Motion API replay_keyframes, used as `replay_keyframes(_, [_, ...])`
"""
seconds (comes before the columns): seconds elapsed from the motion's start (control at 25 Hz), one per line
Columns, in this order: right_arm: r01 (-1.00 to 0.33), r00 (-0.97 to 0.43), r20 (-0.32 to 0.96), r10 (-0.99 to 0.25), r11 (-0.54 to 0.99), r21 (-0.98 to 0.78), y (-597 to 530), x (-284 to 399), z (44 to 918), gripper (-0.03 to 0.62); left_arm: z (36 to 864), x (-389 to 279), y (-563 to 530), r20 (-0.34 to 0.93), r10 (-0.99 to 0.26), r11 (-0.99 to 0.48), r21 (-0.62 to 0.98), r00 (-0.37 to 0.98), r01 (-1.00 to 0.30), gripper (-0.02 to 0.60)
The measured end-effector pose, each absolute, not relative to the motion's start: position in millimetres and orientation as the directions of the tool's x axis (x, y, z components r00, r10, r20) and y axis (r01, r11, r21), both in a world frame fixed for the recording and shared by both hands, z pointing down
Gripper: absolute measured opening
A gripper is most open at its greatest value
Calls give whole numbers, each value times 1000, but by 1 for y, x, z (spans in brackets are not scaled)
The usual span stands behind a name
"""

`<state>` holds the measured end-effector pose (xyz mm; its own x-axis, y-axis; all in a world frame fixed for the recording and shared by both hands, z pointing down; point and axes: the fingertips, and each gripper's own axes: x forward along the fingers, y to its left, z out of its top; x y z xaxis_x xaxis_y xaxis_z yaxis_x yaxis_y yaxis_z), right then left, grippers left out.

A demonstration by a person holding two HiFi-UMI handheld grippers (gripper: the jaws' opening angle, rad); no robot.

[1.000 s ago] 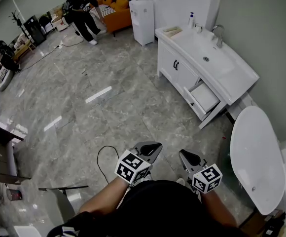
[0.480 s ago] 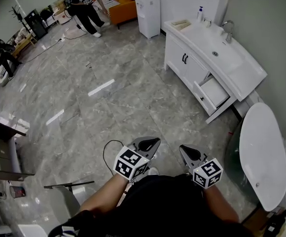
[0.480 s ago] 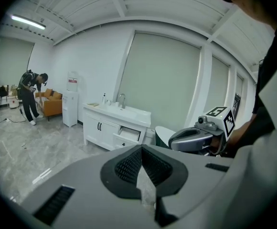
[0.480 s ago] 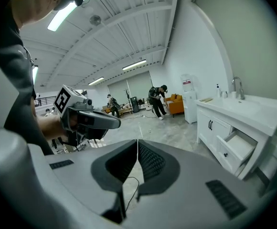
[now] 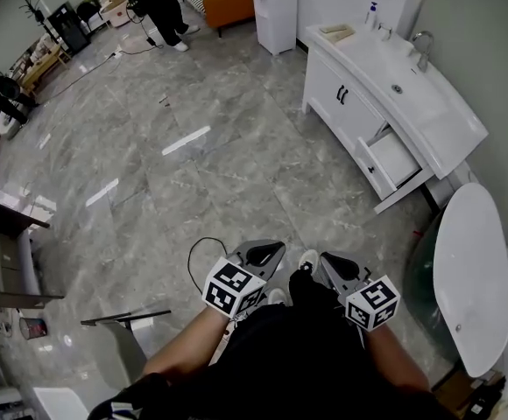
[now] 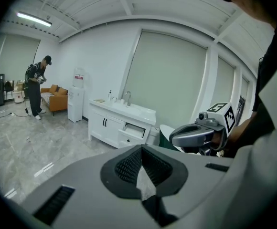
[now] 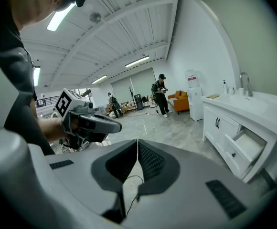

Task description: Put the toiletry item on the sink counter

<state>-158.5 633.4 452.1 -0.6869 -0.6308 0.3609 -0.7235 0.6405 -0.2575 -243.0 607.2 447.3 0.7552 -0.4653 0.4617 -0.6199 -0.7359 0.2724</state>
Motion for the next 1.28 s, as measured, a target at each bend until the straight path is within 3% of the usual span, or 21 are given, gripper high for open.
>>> replay_keyframes(0.64, [-732, -681, 336, -651, 625, -271, 491, -128, 458, 3, 442, -237, 486, 459, -522, -703, 246, 719, -667, 0])
replay_keyframes(1.28, [-711, -703, 297, -646, 651, -267, 347, -75, 451, 3, 434, -179, 338, 476, -532, -712, 196, 700, -674, 0])
